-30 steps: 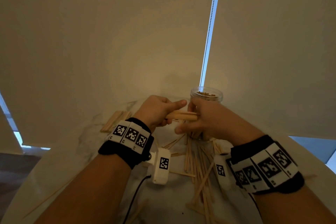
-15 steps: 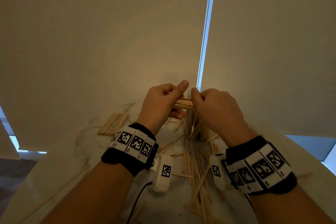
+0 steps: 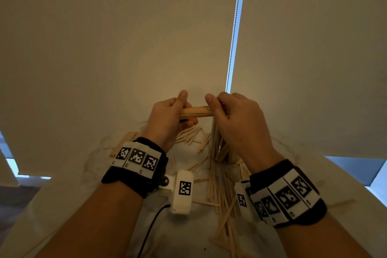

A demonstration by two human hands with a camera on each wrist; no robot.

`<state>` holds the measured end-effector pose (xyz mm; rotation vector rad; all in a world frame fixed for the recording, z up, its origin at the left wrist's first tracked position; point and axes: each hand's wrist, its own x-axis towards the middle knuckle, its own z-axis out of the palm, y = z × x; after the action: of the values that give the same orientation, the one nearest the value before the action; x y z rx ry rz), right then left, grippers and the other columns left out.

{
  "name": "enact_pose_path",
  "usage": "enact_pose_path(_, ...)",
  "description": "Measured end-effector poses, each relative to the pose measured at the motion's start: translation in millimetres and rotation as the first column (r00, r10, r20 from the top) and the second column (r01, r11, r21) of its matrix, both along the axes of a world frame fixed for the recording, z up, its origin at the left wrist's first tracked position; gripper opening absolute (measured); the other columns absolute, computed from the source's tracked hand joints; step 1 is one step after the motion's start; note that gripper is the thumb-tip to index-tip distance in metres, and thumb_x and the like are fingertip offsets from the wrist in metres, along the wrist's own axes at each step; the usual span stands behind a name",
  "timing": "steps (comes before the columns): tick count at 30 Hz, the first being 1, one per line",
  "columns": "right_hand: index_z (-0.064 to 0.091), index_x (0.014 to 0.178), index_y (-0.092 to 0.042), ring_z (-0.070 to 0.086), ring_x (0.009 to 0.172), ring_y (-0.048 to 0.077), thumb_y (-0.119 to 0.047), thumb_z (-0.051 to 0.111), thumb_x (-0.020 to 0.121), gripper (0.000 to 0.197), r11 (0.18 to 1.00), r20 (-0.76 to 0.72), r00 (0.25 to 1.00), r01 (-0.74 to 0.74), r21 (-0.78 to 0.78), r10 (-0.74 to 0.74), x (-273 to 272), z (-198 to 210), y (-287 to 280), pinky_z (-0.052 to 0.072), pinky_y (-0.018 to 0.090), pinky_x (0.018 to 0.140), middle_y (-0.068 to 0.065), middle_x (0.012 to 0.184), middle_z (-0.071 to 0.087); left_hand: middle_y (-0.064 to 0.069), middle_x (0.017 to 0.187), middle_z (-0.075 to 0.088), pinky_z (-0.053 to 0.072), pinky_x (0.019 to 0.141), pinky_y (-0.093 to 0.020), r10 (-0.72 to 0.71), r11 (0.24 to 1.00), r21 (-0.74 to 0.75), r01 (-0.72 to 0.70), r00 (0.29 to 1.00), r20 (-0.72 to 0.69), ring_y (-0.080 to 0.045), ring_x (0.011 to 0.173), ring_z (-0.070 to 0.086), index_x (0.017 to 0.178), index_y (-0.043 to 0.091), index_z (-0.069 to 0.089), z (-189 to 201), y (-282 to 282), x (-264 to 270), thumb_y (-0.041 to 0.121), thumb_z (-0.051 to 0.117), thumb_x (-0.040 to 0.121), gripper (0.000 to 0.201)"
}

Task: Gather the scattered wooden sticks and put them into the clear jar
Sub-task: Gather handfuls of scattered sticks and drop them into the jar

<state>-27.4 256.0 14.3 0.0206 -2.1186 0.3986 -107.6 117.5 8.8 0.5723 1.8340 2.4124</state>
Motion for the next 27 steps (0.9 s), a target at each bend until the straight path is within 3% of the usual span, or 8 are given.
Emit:
enact_pose_path(4, 0.059, 0.062, -0.019, 0.049, 0.048, 0.013, -0.059, 0.033, 0.100, 0.061, 0.986, 0.034, 0.985, 0.166, 0.035, -0.167, -1, -4, 1, 0.037, 0.028, 0.050, -0.002, 0.047, 0.047, -0.010, 0.064, 0.065, 0.048, 0.044, -0.020, -0.099, 0.994, -0.038, 0.099, 0.995, 0.000, -0.016, 0.049, 0.061, 0.085, 0.001, 0.065, 4, 1, 5, 0.036, 0.054, 0.101, 0.041)
enact_pose_path(10, 0.063, 0.057, -0.018, 0.045, 0.046, 0.012, -0.057, 0.041, 0.097, 0.060, 0.982, 0.135, 0.976, 0.181, -0.047, -0.173, 2, 4, 17, 0.024, 0.025, 0.047, 0.001, 0.045, 0.046, -0.008, 0.066, 0.067, 0.051, 0.047, -0.023, -0.130, 0.988, -0.079, 0.133, 0.991, 0.036, -0.018, 0.052, 0.063, 0.086, 0.004, 0.065, 2, 10, 11, 0.038, 0.052, 0.102, 0.040)
enact_pose_path(14, 0.056, 0.052, -0.012, 0.046, 0.046, 0.017, -0.053, 0.045, 0.096, 0.061, 0.963, 0.122, 0.971, 0.224, -0.153, -0.206, 11, 17, 41, 0.031, 0.029, 0.047, 0.003, 0.043, 0.042, -0.009, 0.090, 0.076, 0.058, 0.068, -0.031, -0.066, 0.989, -0.135, 0.067, 0.998, 0.013, -0.020, 0.074, 0.071, 0.102, 0.009, 0.067, -3, 14, 9, 0.046, 0.052, 0.100, 0.041)
enact_pose_path(16, 0.057, 0.052, -0.010, 0.049, 0.048, 0.023, -0.052, 0.046, 0.096, 0.062, 0.942, 0.104, 0.971, 0.233, -0.242, -0.213, 16, 21, 58, 0.038, 0.033, 0.052, 0.006, 0.045, 0.045, -0.008, 0.097, 0.076, 0.059, 0.071, -0.030, -0.014, 0.989, -0.149, 0.019, 0.999, 0.034, -0.019, 0.083, 0.070, 0.105, 0.009, 0.067, -8, 14, 7, 0.045, 0.055, 0.098, 0.038)
enact_pose_path(20, 0.061, 0.055, -0.015, 0.054, 0.052, 0.021, -0.051, 0.048, 0.097, 0.057, 0.895, 0.134, 0.963, 0.266, -0.359, -0.233, 19, 25, 80, 0.037, 0.029, 0.053, 0.007, 0.052, 0.057, -0.007, 0.113, 0.068, 0.060, 0.080, -0.033, -0.002, 0.967, -0.253, 0.022, 0.997, 0.080, -0.017, 0.102, 0.065, 0.112, 0.014, 0.062, -14, 30, 6, 0.047, 0.067, 0.090, 0.040)
enact_pose_path(24, 0.062, 0.057, -0.015, 0.052, 0.050, 0.018, -0.050, 0.052, 0.095, 0.053, 0.892, 0.151, 0.927, 0.372, -0.256, -0.343, 2, 34, 93, 0.029, 0.028, 0.049, 0.003, 0.050, 0.055, -0.006, 0.130, 0.056, 0.055, 0.092, -0.038, -0.122, 0.883, -0.447, 0.140, 0.990, 0.070, -0.018, 0.113, 0.058, 0.136, 0.021, 0.044, -12, 51, -5, 0.050, 0.080, 0.076, 0.076)
enact_pose_path(27, 0.058, 0.059, -0.014, 0.055, 0.056, 0.022, -0.048, 0.058, 0.090, 0.046, 0.903, 0.224, 0.882, 0.429, -0.021, -0.414, -18, 46, 101, 0.021, 0.024, 0.044, -0.001, 0.051, 0.047, -0.011, 0.146, 0.044, 0.045, 0.106, -0.041, -0.189, 0.815, -0.555, 0.166, 0.982, 0.015, -0.024, 0.128, 0.050, 0.154, 0.021, 0.020, -8, 65, -17, 0.043, 0.087, 0.071, 0.109)
